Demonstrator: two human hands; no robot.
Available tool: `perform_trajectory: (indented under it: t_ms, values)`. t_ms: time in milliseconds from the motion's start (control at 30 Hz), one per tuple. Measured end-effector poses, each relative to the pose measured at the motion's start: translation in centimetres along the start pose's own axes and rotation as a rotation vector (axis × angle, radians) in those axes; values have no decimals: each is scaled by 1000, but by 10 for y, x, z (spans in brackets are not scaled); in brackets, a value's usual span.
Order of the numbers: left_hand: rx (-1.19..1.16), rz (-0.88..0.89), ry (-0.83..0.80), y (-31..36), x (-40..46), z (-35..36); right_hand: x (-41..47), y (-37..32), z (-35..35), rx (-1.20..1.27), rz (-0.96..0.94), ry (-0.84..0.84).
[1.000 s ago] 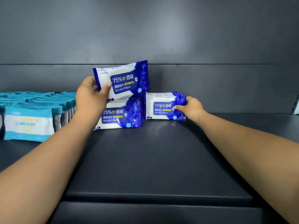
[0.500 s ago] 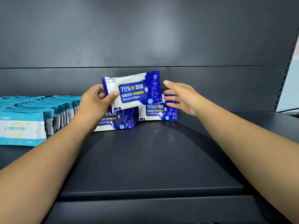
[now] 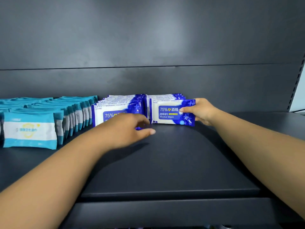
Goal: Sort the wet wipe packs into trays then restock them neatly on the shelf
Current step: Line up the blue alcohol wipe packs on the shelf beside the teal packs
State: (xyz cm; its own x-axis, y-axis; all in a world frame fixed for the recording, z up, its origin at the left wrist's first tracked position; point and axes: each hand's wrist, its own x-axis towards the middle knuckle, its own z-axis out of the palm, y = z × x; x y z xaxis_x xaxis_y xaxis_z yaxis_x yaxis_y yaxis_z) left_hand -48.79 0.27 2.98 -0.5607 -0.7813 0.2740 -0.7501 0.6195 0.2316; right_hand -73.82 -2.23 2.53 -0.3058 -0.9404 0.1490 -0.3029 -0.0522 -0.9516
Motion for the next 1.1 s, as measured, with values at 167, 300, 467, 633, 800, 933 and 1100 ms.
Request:
perform_trajectory:
  t_ms: [167,300,467,633,800,933,1100]
  values:
    - [156,120,-48,8,-24,12,19,2,14,-441,-93,173]
    - [164,91,-75,1,-22,21,19,2,24,-649,-95,222]
    - [197,124,-48,0,-19,26,19,9,23,-652,-108,244]
    - [272,72,-87,9,-24,23,-11,3,4,-901,-118,253]
    - [224,87,71,63,-35,24,-80,-13,-23,-1074,-417,195]
    - [198,170,257,125,-64,41,-156,-5,-64,-1091,-617,183]
    - [120,275,464,184,-123,91,-247,54,-117,-904,-973,342]
